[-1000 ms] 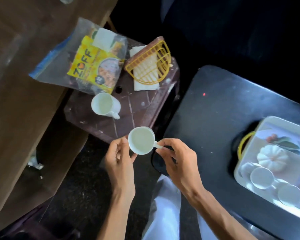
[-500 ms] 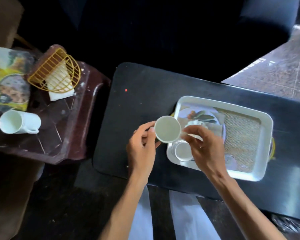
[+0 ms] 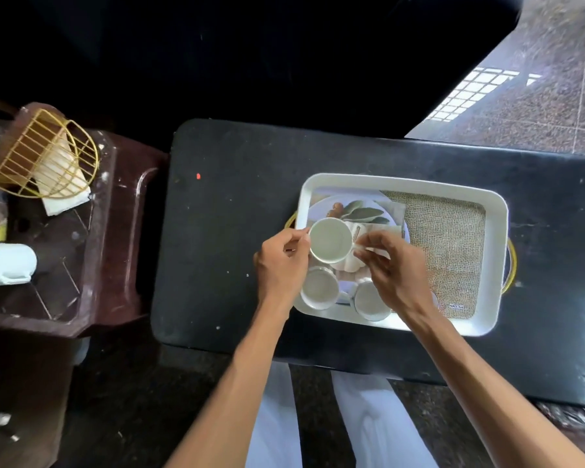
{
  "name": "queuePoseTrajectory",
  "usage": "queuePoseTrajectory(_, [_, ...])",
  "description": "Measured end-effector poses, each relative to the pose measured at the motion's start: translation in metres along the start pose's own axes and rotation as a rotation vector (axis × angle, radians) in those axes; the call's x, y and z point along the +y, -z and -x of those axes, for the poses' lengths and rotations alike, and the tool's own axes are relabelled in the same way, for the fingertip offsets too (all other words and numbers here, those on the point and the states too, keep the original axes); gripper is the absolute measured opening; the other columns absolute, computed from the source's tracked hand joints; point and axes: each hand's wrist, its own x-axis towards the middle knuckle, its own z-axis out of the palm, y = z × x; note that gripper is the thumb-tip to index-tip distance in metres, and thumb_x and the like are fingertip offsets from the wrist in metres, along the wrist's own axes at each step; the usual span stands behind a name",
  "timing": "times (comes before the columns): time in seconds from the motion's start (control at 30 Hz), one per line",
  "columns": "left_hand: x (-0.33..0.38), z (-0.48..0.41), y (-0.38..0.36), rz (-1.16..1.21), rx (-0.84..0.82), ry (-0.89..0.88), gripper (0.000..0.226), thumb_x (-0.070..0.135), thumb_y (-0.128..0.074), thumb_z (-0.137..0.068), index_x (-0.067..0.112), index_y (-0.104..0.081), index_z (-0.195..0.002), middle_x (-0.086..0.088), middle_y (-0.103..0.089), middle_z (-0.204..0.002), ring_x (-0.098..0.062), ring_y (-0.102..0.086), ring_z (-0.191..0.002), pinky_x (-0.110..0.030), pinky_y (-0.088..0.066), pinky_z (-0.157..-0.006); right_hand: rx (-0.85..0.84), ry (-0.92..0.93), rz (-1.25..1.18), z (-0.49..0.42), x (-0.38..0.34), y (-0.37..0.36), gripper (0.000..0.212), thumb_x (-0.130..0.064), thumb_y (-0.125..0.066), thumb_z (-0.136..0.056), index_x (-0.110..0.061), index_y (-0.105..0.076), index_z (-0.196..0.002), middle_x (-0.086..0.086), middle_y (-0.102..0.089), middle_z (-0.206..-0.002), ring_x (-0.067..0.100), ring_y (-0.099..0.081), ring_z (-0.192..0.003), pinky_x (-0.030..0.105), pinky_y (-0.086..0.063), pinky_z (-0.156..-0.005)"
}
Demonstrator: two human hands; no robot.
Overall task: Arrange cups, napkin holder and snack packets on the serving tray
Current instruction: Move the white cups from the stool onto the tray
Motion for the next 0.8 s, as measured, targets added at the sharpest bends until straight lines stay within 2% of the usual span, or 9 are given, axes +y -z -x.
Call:
queuePoseTrajectory(0.13, [-0.005, 0.001, -0.003, -0.028, 0.034, 0.023, 0.015, 0.020, -0.065, -0.093, 0.022, -0.079, -0.093, 0.005, -0.081, -0.100, -0.015, -0.076, -0.091, -0.043, -0.063, -0.086, -0.018, -0.019, -0.003, -0.001, 0.011, -0.008, 0.011, -0.003, -0.074, -0.085, 0.000, -0.070, -0.095, -0.001, -0.070, -0.088, -0.024, -0.059, -0.082, -0.001, -0.044, -0.068])
queuePoseTrajectory(0.27, [-0.008, -0.001, -0.005, -0.049, 0.057, 0.038, 0.015, 0.022, -0.064, -0.094, 0.023, -0.079, -0.096, 0.006, -0.080, -0.094, -0.015, -0.075, -0.091, -0.045, -0.063, -0.086, -0.033, -0.017, -0.008, -0.003, 0.015, -0.012, 0.014, -0.002, -0.074, -0.085, 0.002, -0.069, -0.097, -0.001, -0.068, -0.090, -0.024, -0.058, -0.085, -0.002, -0.044, -0.070])
queuePoseTrajectory(0.47, [-0.010, -0.001, -0.009, -0.040, 0.047, 0.045, 0.018, 0.019, -0.064, -0.095, 0.022, -0.079, -0.104, 0.005, -0.079, -0.099, -0.013, -0.075, -0.095, -0.042, -0.062, -0.089, -0.030, -0.017, -0.002, -0.003, 0.022, -0.016, 0.012, -0.002, -0.075, -0.084, -0.001, -0.070, -0.095, -0.004, -0.067, -0.086, -0.022, -0.059, -0.084, -0.002, -0.043, -0.069])
queuePoseTrajectory(0.63, [-0.015, -0.002, -0.008, -0.035, 0.047, 0.060, 0.020, 0.018, -0.064, -0.095, 0.023, -0.078, -0.108, 0.004, -0.079, -0.101, -0.013, -0.074, -0.097, -0.042, -0.062, -0.090, -0.063, -0.025, 0.028, -0.002, 0.025, -0.018, 0.011, -0.005, -0.073, -0.086, -0.005, -0.070, -0.096, -0.003, -0.069, -0.088, -0.009, -0.063, -0.082, 0.001, -0.046, -0.071])
queuePoseTrajectory(0.8, [-0.016, -0.003, -0.006, -0.044, 0.037, 0.051, 0.019, 0.020, -0.065, -0.096, 0.024, -0.078, -0.109, 0.007, -0.078, -0.101, -0.009, -0.073, -0.096, -0.040, -0.062, -0.089, -0.067, -0.033, 0.020, -0.003, 0.025, -0.020, 0.012, -0.003, -0.073, -0.086, -0.003, -0.070, -0.098, -0.002, -0.069, -0.090, -0.018, -0.061, -0.086, -0.001, -0.043, -0.071])
